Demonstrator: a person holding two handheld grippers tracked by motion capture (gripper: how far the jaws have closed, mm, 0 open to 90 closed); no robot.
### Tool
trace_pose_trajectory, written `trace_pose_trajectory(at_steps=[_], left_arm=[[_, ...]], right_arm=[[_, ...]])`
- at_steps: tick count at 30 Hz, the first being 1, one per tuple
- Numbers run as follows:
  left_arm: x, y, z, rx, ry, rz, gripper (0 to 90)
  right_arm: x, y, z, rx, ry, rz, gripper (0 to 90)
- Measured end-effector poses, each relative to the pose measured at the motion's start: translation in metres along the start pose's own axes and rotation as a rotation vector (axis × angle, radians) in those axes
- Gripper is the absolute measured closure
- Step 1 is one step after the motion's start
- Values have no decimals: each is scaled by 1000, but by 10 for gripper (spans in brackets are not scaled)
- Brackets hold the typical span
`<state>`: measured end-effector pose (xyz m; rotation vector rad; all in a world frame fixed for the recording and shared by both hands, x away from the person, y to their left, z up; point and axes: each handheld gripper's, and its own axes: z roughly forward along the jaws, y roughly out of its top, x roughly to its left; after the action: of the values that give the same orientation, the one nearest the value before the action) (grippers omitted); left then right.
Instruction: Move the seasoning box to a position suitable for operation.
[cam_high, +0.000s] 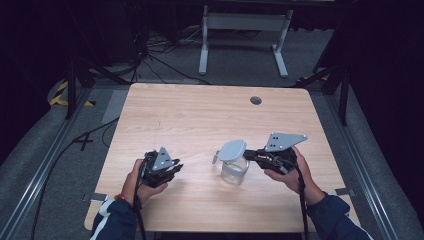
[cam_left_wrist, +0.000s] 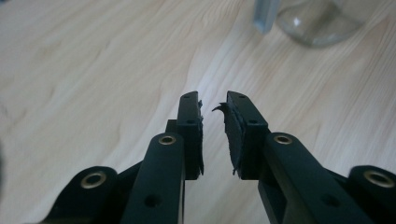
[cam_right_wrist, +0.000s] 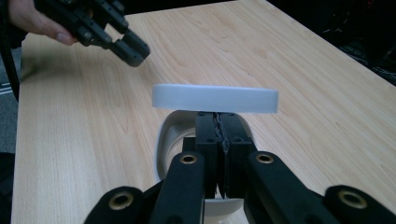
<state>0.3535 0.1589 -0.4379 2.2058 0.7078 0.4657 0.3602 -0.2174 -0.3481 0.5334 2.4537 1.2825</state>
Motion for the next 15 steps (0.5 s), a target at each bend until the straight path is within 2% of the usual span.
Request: trace_pose_trajectory(at_steps=[3, 5, 10, 12, 15], left_arm=[[4, -14, -3, 18, 3, -31, 742], [6, -20, -3, 29, 9, -27, 734], [9, -26, -1, 28, -1, -41, 717], [8, -28, 1, 40, 2, -56, 697], [7, -33, 0, 52, 5, -56, 685]], right_arm=[[-2, 2, 1, -12, 0, -8, 884], [-2, 3, 2, -16, -4, -8, 884], [-3, 4, 2, -23, -4, -10, 884], [-3, 5, 2, -27, -2, -16, 889], [-3, 8, 3, -31, -5, -21, 888]])
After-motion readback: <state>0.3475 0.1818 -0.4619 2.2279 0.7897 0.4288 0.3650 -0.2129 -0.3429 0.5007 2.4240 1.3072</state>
